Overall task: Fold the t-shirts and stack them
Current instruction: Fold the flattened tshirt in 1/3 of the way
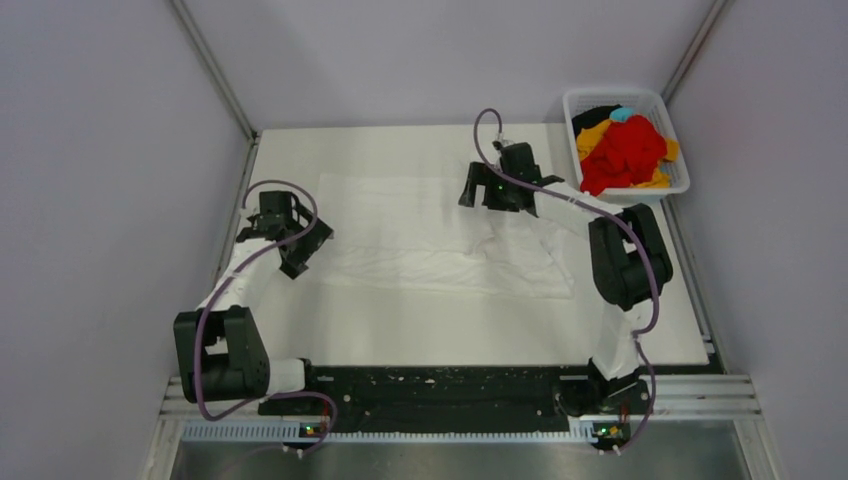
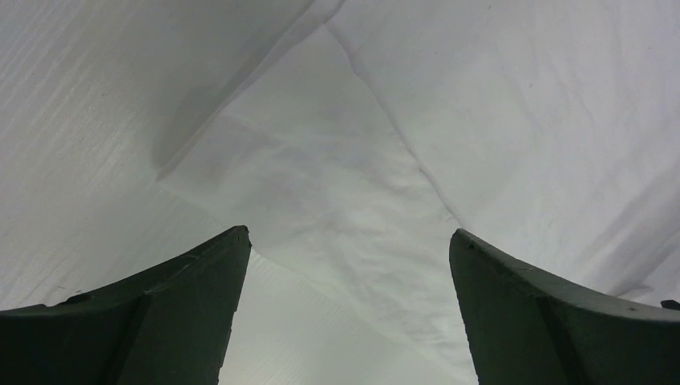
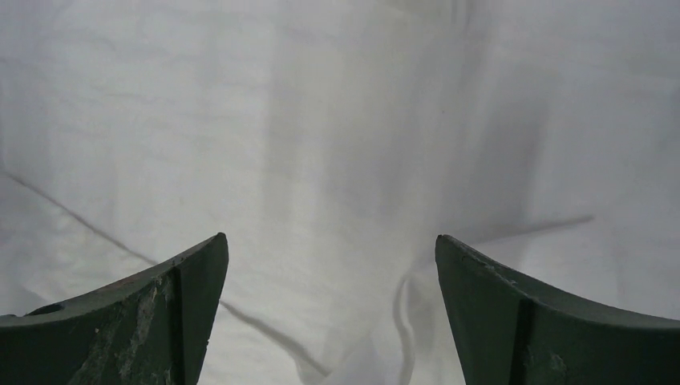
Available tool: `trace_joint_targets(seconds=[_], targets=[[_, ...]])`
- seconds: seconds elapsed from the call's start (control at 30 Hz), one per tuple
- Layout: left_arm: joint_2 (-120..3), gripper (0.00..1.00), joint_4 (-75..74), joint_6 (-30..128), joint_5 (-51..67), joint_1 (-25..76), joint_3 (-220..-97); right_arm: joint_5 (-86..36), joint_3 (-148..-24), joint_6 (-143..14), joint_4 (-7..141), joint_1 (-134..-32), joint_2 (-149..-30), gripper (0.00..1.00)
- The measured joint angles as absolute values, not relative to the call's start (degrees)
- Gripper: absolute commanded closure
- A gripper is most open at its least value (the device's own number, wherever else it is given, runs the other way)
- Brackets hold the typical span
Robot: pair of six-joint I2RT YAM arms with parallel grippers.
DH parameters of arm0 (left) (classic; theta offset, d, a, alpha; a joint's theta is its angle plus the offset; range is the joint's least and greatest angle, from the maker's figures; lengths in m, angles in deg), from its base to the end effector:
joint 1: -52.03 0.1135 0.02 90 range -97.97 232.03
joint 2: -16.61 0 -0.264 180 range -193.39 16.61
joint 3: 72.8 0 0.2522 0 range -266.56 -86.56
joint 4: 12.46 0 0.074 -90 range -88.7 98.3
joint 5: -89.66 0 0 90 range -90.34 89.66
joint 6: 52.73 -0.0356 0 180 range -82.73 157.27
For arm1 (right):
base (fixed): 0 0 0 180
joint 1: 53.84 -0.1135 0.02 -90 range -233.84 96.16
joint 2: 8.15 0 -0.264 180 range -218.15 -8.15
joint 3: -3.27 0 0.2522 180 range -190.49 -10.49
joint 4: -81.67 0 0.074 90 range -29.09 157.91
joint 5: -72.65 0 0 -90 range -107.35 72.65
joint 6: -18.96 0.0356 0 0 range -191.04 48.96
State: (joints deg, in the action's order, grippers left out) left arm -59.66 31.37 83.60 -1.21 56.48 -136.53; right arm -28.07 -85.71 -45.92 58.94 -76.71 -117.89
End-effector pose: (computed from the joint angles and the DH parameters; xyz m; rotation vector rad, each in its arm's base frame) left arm 0.2634 0.0210 0.2239 -1.1099 2.3246 -0.2600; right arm 0.3881 0.1709 0.1976 -0.0496 2.4007 0.6249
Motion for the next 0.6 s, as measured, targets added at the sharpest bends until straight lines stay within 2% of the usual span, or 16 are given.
trace_joint_targets(seconds=[0.17,0.47,0.6], targets=[[-61.7,0.01,30.8,83.4,1.6,56.5,-137.4,-25.6,-86.7,-46.5,58.7,-76.7,-117.5,0.01],[-69.1,0.01,27.8,82.8,6.3,56.2,-140.3,-23.2,-71.6,-45.4,54.9,-77.6,-103.7,0.01],[-70.2,0.01,27.6,82.5,7.4,56.0,-140.8,-23.8,-71.0,-44.5,54.6,-82.0,-104.3,0.01]])
